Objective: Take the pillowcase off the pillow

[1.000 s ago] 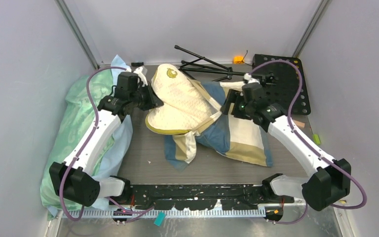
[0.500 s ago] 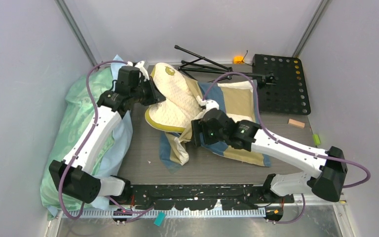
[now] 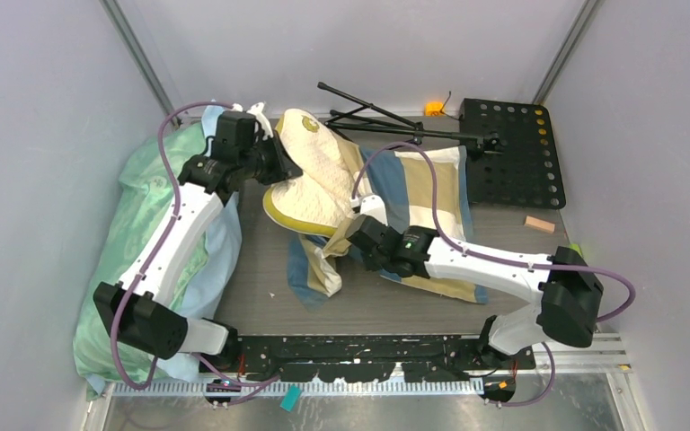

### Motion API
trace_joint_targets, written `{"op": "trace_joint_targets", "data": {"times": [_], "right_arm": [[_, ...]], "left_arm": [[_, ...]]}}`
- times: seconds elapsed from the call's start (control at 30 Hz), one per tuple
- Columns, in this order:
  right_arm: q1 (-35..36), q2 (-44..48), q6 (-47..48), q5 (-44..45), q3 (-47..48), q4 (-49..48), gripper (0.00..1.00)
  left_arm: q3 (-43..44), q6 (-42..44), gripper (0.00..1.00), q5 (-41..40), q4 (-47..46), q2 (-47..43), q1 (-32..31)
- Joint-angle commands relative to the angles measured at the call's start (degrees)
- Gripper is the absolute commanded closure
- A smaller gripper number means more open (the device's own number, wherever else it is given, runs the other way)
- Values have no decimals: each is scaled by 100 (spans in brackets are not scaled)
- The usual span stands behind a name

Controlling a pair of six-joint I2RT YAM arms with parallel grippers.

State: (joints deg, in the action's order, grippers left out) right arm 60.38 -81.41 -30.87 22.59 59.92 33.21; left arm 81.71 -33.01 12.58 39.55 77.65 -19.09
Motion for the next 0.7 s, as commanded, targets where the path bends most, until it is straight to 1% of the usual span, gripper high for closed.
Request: {"op": "trace_joint_targets", "data": {"times": [0.0, 0.03, 0.07, 0.13, 0.2, 0.27, 0.33, 0.47, 0.6, 0.67], "right_arm": [[48, -66, -305, 1091, 63, 113, 87], [45, 2, -407, 1321, -28, 180, 94], [46, 96, -493, 1515, -147, 212, 97], [52, 318, -582, 1757, -436, 209, 100], [9, 517, -723, 1985, -694, 284, 100], [-171, 643, -982, 2290, -862, 567, 100], [-471, 786, -1223, 2403, -1007, 874, 100], [-1264, 1356, -1688, 2439, -1467, 1016, 100], [-1992, 2217, -1961, 2209, -1981, 731, 100], [-2122, 2580, -1750, 1951, -2090, 475, 100]], "left_arm": [[499, -10, 100, 2, -422, -25, 165], [541, 3, 100, 30, -417, 18, 285], [618, 1, 100, 85, -346, 68, 426], [822, 20, 100, 173, -227, 185, 711], [1056, 68, 100, 161, -124, 294, 936], [1305, 111, 100, 104, -9, 391, 1138], [1643, 138, 100, 99, 147, 535, 1372], [2104, 185, 100, 155, 455, 789, 1769], [2123, 177, 100, 147, 514, 800, 1852], [1785, 79, 100, 592, 264, 712, 1841]]}}
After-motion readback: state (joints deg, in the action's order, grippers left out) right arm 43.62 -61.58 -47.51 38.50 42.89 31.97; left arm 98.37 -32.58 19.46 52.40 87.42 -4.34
